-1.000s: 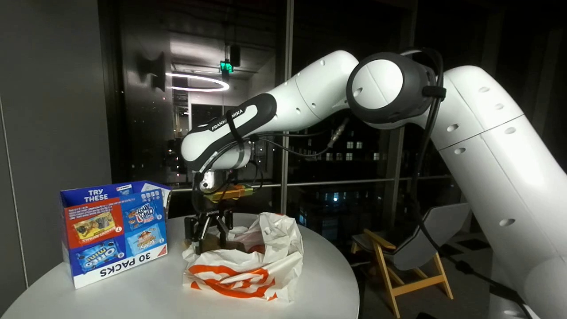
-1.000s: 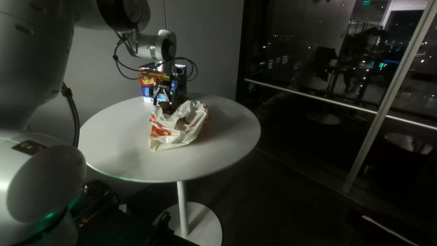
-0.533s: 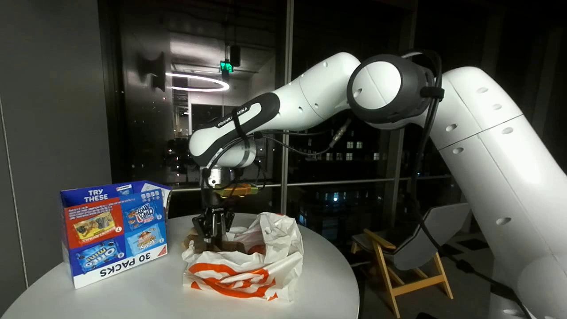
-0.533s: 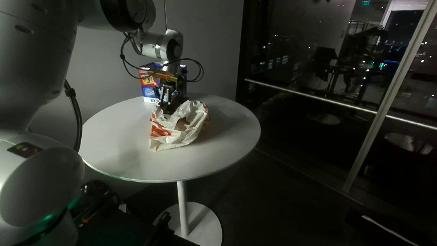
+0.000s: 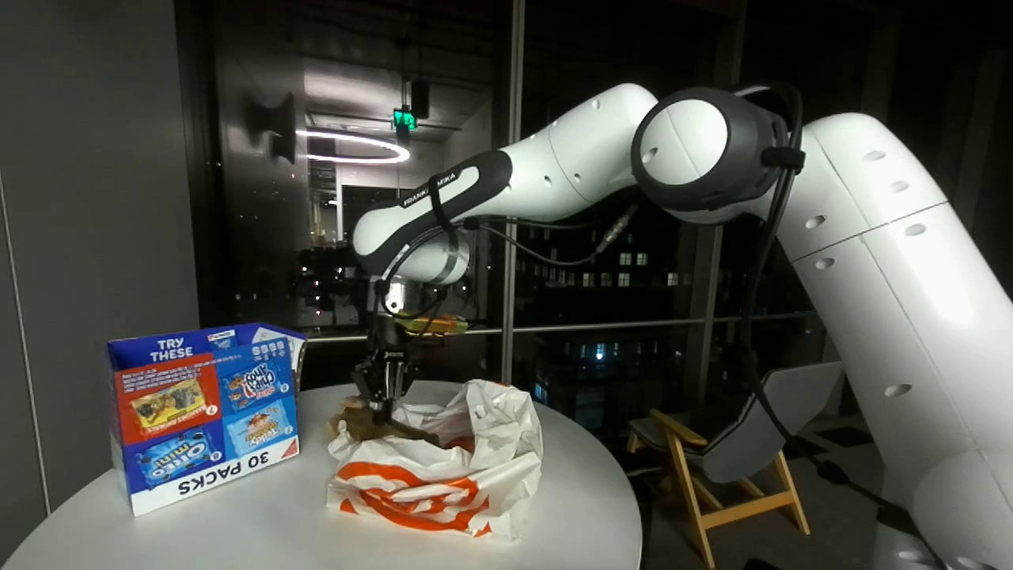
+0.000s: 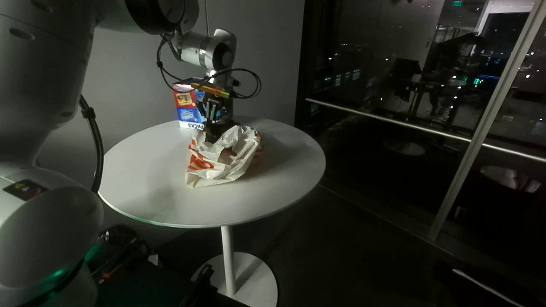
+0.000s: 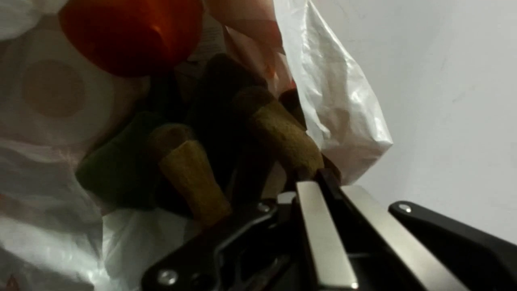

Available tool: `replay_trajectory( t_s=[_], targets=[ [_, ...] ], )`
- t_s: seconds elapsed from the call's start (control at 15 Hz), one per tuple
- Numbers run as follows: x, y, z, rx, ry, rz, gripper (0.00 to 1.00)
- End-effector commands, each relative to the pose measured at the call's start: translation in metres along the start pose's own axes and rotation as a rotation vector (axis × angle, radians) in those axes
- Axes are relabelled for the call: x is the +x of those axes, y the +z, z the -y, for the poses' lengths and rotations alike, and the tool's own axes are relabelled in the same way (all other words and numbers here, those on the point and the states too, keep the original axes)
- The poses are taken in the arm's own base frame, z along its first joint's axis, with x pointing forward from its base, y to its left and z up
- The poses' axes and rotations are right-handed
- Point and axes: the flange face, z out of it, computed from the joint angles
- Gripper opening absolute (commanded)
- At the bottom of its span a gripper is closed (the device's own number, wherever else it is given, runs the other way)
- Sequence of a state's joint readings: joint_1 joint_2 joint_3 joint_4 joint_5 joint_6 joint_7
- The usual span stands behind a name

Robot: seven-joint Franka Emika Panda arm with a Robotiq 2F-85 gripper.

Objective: Remove the moose and radish from the plastic bag.

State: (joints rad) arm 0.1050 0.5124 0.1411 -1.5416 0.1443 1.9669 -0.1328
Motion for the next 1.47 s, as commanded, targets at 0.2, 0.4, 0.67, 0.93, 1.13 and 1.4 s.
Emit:
replay_trajectory(
  t_s=[0.2, 0.4, 0.67, 0.93, 1.13, 1.4],
  targets=[
    [-0.037, -0.102, 0.039, -0.027, -0.114, -0.194, 0.09],
    [-0.049, -0.118, 0.049, -0.028, -0.114, -0.169, 0.35],
    [-0.047, -0.091, 0.057, -0.025, -0.113, -0.097, 0.58],
    [-0.034, -0.046, 0.059, -0.029, -0.103, -0.044, 0.87],
    [-0.019, -0.017, 0.057, -0.095, -0.113, -0.076, 1.00],
    [-0.001, 0.015, 0.048, -0.229, -0.114, -0.136, 1.00]
  ],
)
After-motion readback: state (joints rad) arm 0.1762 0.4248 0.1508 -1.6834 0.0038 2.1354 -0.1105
